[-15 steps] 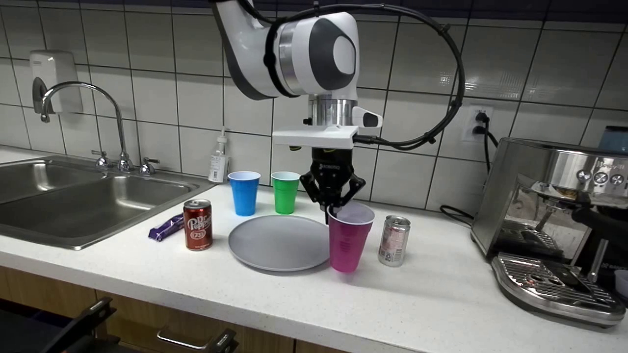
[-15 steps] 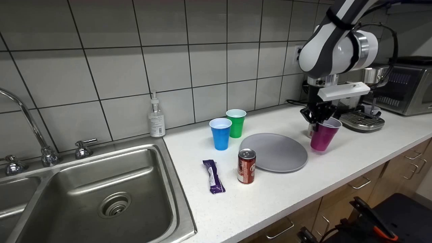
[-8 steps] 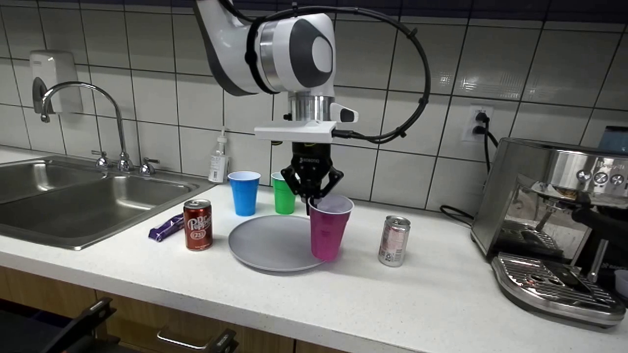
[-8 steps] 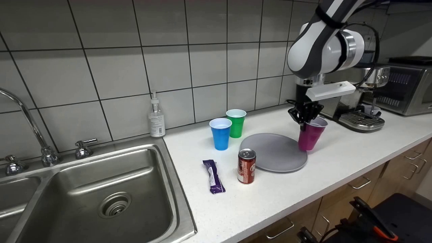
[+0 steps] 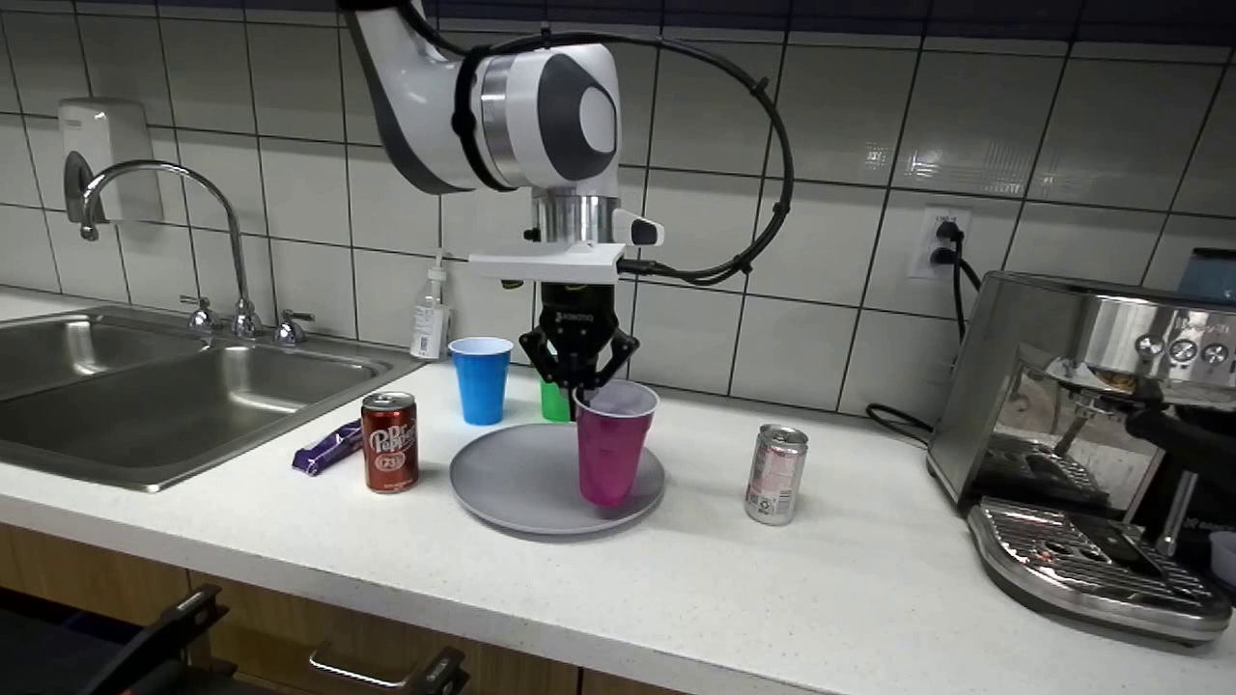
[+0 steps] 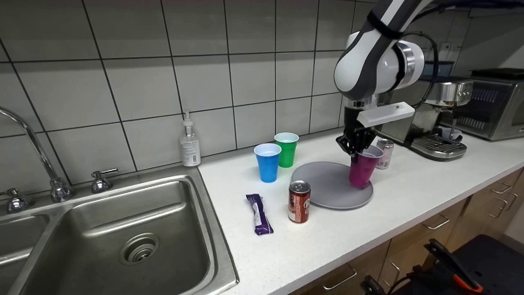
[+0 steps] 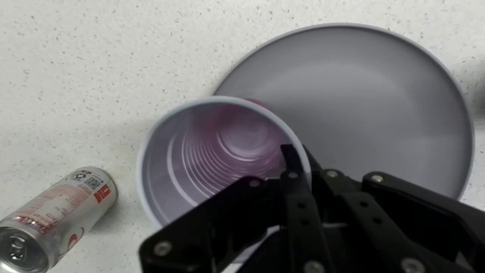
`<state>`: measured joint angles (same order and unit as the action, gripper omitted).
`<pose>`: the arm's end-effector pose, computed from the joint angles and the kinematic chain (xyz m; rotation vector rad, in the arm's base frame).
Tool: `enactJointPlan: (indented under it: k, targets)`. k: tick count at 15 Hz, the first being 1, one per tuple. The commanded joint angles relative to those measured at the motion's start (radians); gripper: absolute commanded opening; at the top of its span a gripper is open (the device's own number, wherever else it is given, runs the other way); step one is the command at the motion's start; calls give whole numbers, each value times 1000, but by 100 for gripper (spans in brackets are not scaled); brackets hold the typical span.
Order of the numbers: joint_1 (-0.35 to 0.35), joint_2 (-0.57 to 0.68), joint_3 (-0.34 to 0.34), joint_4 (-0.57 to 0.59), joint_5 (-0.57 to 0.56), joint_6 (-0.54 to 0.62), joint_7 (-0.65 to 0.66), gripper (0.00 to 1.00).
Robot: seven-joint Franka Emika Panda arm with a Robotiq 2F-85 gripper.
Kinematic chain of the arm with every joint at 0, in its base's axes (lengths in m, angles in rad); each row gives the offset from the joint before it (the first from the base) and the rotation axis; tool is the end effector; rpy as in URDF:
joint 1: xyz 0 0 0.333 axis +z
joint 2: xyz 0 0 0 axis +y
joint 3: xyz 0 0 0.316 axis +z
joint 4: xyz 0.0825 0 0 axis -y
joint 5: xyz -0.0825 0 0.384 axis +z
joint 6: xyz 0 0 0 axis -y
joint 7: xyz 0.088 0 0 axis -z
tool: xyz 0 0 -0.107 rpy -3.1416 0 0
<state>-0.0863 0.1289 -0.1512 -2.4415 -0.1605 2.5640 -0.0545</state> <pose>0.4734 -0.1131 0.2503 3.0360 -0.0713 -0.0328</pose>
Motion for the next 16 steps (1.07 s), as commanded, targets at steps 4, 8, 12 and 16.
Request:
enactJointPlan:
  k: [4,8,12,16]
  targets:
    - [18,67,8,50,-40,-10,51,1]
    - [26,76,5,61,-46,-21,56,36]
    - [26,54,7,61,-42,-38,50,66]
    - [22,27,15,61,-25,-42,30,96]
